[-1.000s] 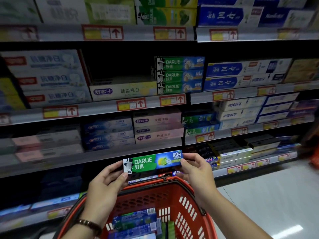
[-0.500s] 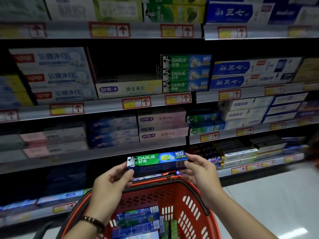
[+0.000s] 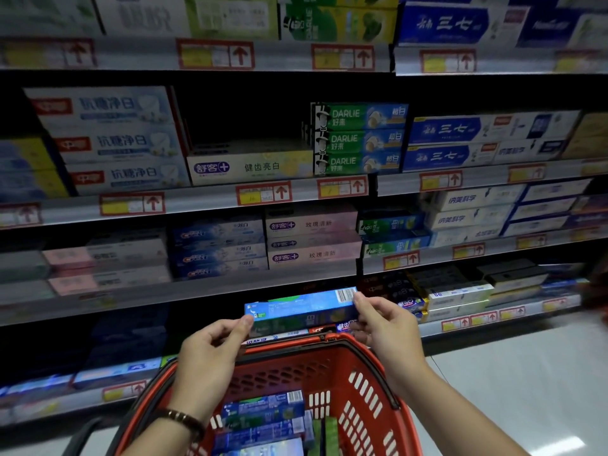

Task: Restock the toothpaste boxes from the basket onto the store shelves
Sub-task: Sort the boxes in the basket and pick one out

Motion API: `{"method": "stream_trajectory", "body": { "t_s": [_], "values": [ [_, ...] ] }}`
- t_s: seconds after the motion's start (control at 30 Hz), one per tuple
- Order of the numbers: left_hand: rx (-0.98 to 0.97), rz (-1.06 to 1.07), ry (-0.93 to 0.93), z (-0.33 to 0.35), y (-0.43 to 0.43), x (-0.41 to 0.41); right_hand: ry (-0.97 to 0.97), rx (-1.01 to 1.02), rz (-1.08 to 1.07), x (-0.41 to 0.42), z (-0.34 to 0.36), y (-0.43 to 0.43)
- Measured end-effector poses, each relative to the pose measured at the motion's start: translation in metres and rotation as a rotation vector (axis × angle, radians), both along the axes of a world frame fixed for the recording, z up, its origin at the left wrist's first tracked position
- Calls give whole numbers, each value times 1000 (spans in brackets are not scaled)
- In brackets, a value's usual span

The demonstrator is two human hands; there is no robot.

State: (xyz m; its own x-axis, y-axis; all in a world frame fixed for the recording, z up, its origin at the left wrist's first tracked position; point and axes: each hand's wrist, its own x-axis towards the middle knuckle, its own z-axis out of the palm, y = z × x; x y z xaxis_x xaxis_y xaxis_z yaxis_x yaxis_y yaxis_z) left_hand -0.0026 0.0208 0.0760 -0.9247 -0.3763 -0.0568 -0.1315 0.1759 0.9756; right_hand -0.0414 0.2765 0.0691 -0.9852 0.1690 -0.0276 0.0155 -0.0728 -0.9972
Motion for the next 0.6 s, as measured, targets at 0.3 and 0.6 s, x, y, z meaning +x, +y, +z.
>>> {"method": "stream_trajectory", "body": {
  "t_s": [0.3, 0.6],
  "values": [
    [89, 32, -44, 5, 7, 3, -67, -73, -8, -5, -3, -1],
    [-36, -33, 4, 7, 12, 7, -28, -59, -86, -7, -4, 3]
  ]
}}
